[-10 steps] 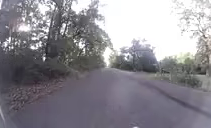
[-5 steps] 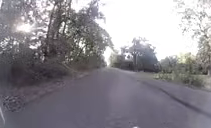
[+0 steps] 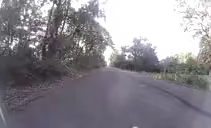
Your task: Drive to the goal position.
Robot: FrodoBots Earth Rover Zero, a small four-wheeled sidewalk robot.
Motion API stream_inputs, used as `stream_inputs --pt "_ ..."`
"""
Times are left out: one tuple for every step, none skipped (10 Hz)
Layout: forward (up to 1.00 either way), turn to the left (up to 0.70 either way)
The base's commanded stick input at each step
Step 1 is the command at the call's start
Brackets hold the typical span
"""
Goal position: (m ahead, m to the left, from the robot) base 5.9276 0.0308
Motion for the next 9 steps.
stream_inputs --pt "0.70 0.00" --pt "0.70 0.00" --pt "0.70 0.00" --pt "0.70 0.00" --pt "0.70 0.00" --pt "0.70 0.00" --pt "0.70 0.00" --pt "0.70 0.00" --pt "0.70 0.00"
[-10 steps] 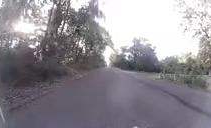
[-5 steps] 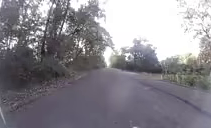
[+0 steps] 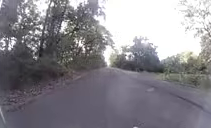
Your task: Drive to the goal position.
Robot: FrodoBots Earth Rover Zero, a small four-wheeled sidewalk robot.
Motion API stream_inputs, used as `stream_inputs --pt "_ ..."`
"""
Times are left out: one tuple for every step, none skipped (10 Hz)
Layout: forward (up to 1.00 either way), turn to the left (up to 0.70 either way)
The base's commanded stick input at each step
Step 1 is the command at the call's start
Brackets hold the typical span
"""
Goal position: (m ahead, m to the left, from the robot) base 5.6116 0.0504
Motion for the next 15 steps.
stream_inputs --pt "0.70 0.00" --pt "0.70 0.00" --pt "0.70 0.00" --pt "0.70 0.00" --pt "0.70 0.00" --pt "0.70 0.00" --pt "0.70 0.00" --pt "0.70 0.00" --pt "0.70 0.00" --pt "0.70 0.00" --pt "0.70 0.00" --pt "0.70 0.00" --pt "0.70 0.00" --pt "0.70 0.00" --pt "0.70 0.00"
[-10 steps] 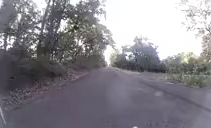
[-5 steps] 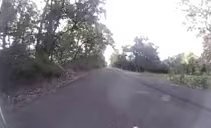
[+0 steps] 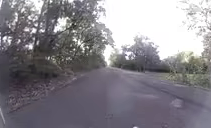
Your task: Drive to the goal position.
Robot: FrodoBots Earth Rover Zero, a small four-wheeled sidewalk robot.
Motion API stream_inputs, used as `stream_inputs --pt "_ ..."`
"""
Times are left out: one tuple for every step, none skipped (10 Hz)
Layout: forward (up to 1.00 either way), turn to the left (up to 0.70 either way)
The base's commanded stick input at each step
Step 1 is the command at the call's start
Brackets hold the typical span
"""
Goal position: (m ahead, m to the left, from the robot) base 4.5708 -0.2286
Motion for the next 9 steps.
stream_inputs --pt "0.70 0.00" --pt "0.70 0.00" --pt "0.70 0.00" --pt "0.70 0.00" --pt "0.70 0.00" --pt "0.70 0.00" --pt "0.70 0.00" --pt "0.70 0.00" --pt "0.70 0.00"
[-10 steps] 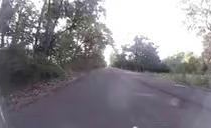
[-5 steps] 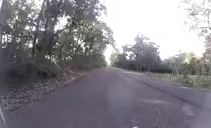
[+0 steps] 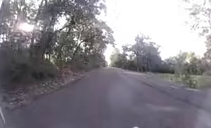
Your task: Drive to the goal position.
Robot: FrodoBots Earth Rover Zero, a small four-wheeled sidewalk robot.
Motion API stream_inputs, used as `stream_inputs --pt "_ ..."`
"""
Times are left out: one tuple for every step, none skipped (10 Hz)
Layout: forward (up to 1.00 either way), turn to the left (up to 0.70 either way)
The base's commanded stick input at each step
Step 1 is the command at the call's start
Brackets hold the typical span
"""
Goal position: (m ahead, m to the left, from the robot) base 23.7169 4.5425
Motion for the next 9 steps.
stream_inputs --pt "0.70 0.00" --pt "0.70 0.00" --pt "0.70 0.00" --pt "0.70 0.00" --pt "0.70 0.00" --pt "0.70 0.00" --pt "0.70 0.00" --pt "0.70 0.00" --pt "0.70 0.00"
